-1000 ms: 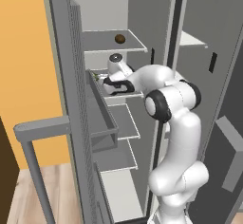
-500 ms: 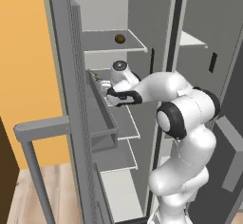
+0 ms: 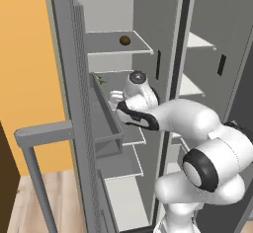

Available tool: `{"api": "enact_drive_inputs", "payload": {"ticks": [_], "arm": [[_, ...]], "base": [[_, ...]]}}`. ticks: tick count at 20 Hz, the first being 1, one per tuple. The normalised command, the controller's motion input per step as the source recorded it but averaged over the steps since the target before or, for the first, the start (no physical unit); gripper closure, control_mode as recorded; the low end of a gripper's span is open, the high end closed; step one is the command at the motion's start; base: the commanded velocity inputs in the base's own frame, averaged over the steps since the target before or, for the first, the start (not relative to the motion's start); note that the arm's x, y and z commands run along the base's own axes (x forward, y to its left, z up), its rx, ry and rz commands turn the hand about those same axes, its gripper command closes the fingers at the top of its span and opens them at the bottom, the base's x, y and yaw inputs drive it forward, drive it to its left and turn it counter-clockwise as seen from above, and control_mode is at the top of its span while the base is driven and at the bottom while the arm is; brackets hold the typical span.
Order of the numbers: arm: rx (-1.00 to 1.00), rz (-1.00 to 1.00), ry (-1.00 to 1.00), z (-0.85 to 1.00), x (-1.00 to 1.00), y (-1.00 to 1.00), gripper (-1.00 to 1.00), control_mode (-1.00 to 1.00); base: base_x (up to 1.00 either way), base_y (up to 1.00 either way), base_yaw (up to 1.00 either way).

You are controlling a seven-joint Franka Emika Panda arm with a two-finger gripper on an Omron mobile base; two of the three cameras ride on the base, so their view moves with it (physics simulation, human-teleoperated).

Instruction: Take the bell pepper and kiwi from the fridge shelf and place them in the freezer drawer to begin freezing them.

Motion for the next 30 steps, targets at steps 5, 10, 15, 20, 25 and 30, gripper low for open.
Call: {"api": "enact_drive_inputs", "payload": {"ticks": [5,10,15,20,25,30], "arm": [[0.0,0.0,0.08,0.6,-0.73,-0.31,1.0,-1.0],[0.0,0.0,0.19,0.3,-0.66,-0.21,1.0,-1.0],[0.0,0.0,0.19,0.06,-0.75,-0.15,1.0,-1.0],[0.0,-0.01,0.13,0.0,-0.83,-0.08,1.0,-1.0],[0.0,-0.02,0.11,-0.08,-0.63,-0.07,1.0,-1.0],[0.0,-0.01,0.15,-0.25,-0.12,-0.11,1.0,-1.0]], "base": [[0.0,0.0,0.0],[0.0,0.0,0.0],[0.0,0.0,0.0],[0.0,0.0,0.0],[0.0,0.0,0.0],[0.0,0.0,0.0]]}}
